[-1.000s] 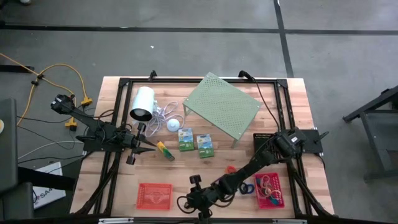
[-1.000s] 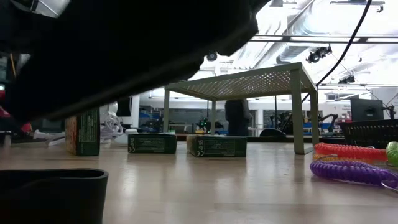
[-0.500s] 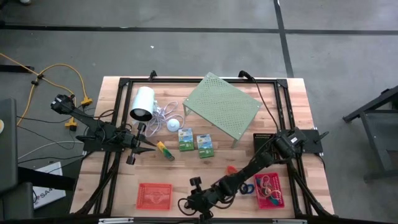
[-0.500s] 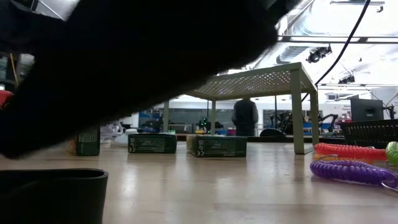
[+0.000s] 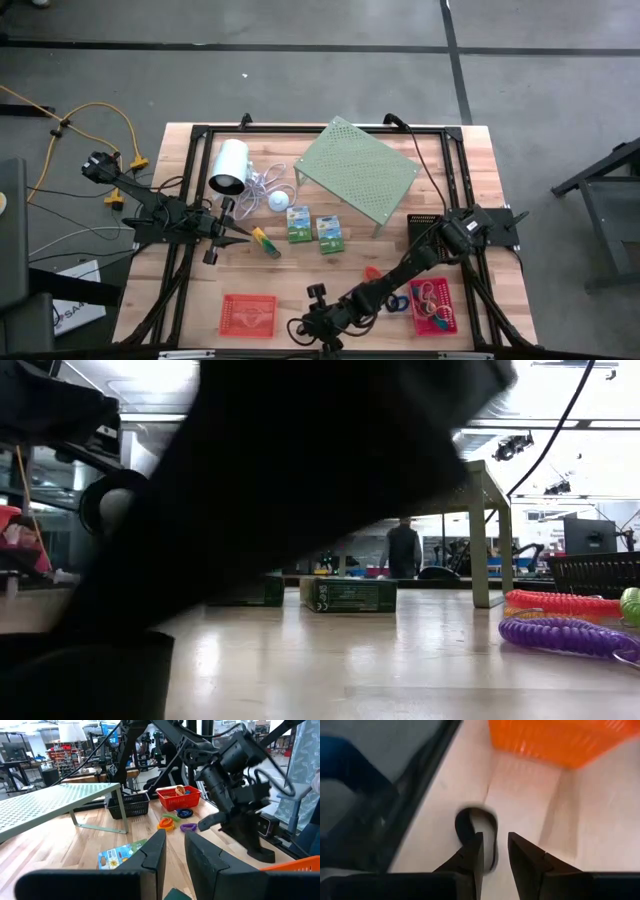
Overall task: Pick & Place Office Desk Supplies
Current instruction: Put the black rubber band into the red bin
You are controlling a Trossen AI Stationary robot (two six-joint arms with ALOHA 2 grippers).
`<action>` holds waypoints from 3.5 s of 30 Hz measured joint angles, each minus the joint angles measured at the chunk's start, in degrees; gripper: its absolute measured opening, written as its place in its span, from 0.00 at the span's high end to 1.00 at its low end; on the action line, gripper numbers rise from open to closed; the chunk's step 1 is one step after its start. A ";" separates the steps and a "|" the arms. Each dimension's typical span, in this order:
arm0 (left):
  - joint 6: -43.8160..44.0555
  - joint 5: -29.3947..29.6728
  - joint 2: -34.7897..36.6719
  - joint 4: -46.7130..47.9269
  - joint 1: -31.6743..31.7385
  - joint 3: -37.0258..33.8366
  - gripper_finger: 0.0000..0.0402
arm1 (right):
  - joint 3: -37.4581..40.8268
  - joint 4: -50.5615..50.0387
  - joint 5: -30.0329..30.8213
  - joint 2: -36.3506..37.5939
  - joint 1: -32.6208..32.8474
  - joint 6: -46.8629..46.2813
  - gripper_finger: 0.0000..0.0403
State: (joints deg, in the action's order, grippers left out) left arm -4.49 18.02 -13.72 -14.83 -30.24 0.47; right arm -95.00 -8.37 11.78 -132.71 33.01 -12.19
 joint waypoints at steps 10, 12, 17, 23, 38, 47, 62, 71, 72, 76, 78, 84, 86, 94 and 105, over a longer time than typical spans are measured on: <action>0.00 0.00 0.00 -0.26 0.01 0.00 0.84 | 0.02 -0.49 -1.07 -0.69 -0.68 -1.50 0.81; 0.00 -0.02 0.00 -0.28 0.02 0.00 0.84 | 0.02 -0.41 -1.04 -0.69 -0.68 -1.48 0.81; 0.00 -0.02 0.00 -0.26 0.02 0.00 0.84 | 0.02 -0.42 -1.25 -0.69 -0.68 -1.50 0.81; 0.00 0.00 0.00 -0.26 0.00 0.00 0.84 | 0.02 -0.43 -1.25 -0.69 -0.68 -1.50 0.81; 0.00 -0.01 0.00 -0.26 0.01 0.00 0.84 | 0.02 -0.88 -1.49 -0.69 -0.67 -1.50 0.97; 0.00 0.00 0.00 -0.26 0.02 0.00 0.84 | 0.02 -1.06 -1.47 -0.69 -0.66 -1.50 0.99; 0.00 -0.01 0.00 -0.28 0.01 0.00 0.84 | 0.02 -7.27 1.75 6.35 -0.76 -0.05 0.99; 0.00 -0.01 0.00 -0.63 0.02 0.00 0.84 | -0.03 -7.38 8.18 9.19 0.38 -2.16 0.99; 0.00 -0.01 0.00 -0.64 0.02 0.00 0.84 | -0.03 -7.44 8.49 9.19 0.42 -3.40 0.99; 0.00 -0.02 0.00 -0.67 0.02 0.00 0.84 | -0.03 -10.50 11.52 9.19 0.93 -10.47 0.99; 0.00 -0.02 0.00 -0.66 0.01 0.00 0.84 | -0.03 -13.40 13.64 9.33 1.40 -14.19 0.99; 0.00 -0.02 0.00 -0.67 0.01 0.00 0.84 | 0.04 -24.81 18.98 11.40 4.15 -27.01 0.99; 0.00 -0.02 0.00 -0.66 0.02 0.00 0.84 | -0.01 -27.64 20.20 12.12 5.21 -31.79 0.99; 0.00 0.00 0.00 -0.66 0.00 0.00 0.84 | 0.02 -45.05 22.31 12.75 10.54 -55.50 0.99; 0.00 0.00 0.00 -0.66 0.00 0.00 0.84 | 0.02 -65.36 23.48 14.78 18.74 -86.81 0.99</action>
State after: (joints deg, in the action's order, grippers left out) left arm -4.49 18.02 -13.72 -15.49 -30.23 0.47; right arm -94.98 -73.73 35.26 -117.93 51.75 -99.00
